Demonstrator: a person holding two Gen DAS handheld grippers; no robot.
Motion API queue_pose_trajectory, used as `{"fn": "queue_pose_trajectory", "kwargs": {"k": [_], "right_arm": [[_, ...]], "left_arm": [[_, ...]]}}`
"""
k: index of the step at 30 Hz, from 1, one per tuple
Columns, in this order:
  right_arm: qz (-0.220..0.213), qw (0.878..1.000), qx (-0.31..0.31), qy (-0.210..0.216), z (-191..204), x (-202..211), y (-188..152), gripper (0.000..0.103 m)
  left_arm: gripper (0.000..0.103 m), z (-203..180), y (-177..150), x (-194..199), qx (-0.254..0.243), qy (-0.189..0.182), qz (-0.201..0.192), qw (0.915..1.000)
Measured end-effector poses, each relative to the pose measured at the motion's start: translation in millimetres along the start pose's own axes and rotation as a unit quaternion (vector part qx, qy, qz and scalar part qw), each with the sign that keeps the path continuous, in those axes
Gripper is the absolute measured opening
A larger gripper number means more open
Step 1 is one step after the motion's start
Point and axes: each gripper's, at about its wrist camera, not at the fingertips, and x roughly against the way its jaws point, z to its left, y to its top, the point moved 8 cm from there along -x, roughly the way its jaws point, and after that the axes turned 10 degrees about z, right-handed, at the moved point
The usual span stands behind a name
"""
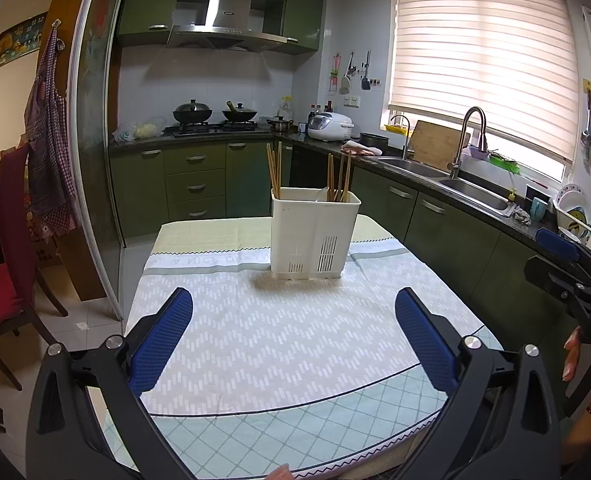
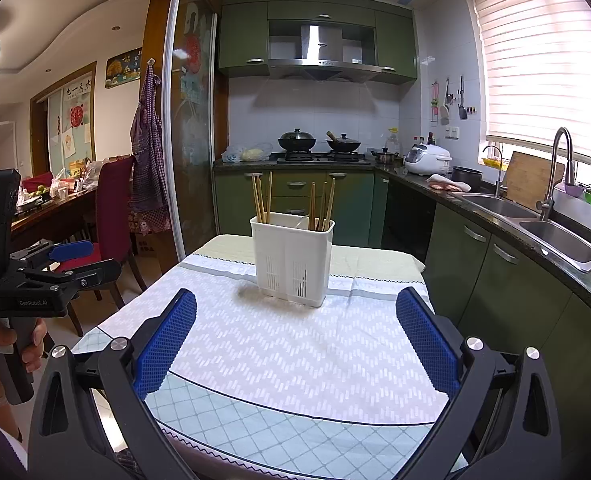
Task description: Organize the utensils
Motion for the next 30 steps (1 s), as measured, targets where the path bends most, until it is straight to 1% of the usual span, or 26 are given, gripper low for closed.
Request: {"fn": "queue_pose_trajectory", "kwargs": {"k": [13, 17, 23, 30], "right_arm": [[0.000, 1.000, 0.000, 0.000, 1.1, 0.2, 0.6, 0.099], [0.002, 1.000, 0.001, 0.001, 1.4, -1.0, -1.0, 0.099], [0.003, 1.000, 0.002, 0.002, 4.6, -4.5, -2.5, 0.099], [0.005, 1.000, 0.004, 0.004, 5.8, -4.8, -4.5, 0.099]], "left_arm": [[0.096, -0.6, -1.1, 0.6, 0.005, 0.003, 0.001, 1.0000], [0.096, 1.3, -0.9, 3.0, 0.005, 0.018, -0.004, 0.9998], [0.096, 5.6, 0.1, 3.7, 0.011, 0.029, -0.004, 0.9995], [0.096, 5.5, 0.7, 2.6, 0.012, 0.026, 0.000, 0.9996]]}}
